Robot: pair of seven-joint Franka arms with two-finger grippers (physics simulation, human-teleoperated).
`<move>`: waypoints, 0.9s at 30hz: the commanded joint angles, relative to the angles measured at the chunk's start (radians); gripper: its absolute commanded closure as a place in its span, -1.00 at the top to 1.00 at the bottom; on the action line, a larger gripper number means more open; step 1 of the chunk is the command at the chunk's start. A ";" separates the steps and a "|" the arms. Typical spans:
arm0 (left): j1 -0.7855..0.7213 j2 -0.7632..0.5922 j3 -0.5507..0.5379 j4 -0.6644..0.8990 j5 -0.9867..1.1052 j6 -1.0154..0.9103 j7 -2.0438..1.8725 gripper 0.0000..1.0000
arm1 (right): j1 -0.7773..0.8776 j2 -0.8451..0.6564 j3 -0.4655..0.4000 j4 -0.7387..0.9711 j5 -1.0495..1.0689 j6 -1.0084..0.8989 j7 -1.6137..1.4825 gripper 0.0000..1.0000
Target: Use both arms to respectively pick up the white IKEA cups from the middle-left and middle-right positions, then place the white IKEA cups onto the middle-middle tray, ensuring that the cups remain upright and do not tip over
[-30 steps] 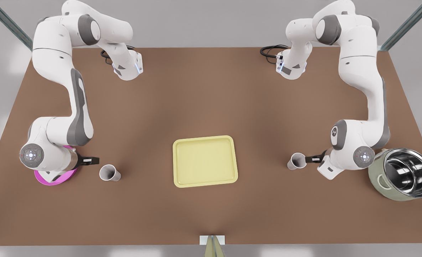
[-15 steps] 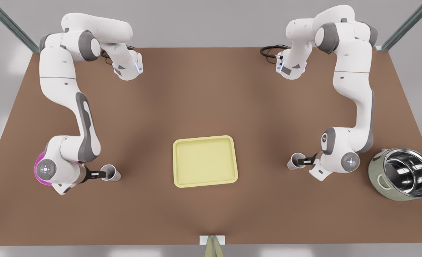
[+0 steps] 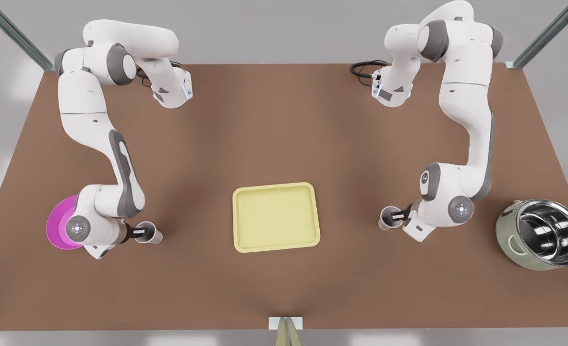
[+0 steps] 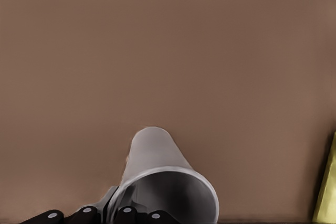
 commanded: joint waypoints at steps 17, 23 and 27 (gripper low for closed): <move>-0.439 0.140 -0.096 0.115 0.002 0.286 -0.859 -0.54 | 0.049 -0.053 0.325 0.037 0.132 0.020 -0.039 -0.57; -0.441 0.166 -0.096 0.110 0.001 0.302 -0.860 -0.22 | 0.155 0.012 0.325 0.043 0.155 0.066 -0.040 -0.57; -0.441 0.169 -0.096 0.110 0.002 0.302 -0.859 0.77 | 0.189 0.047 0.324 0.043 0.147 0.066 -0.040 -0.57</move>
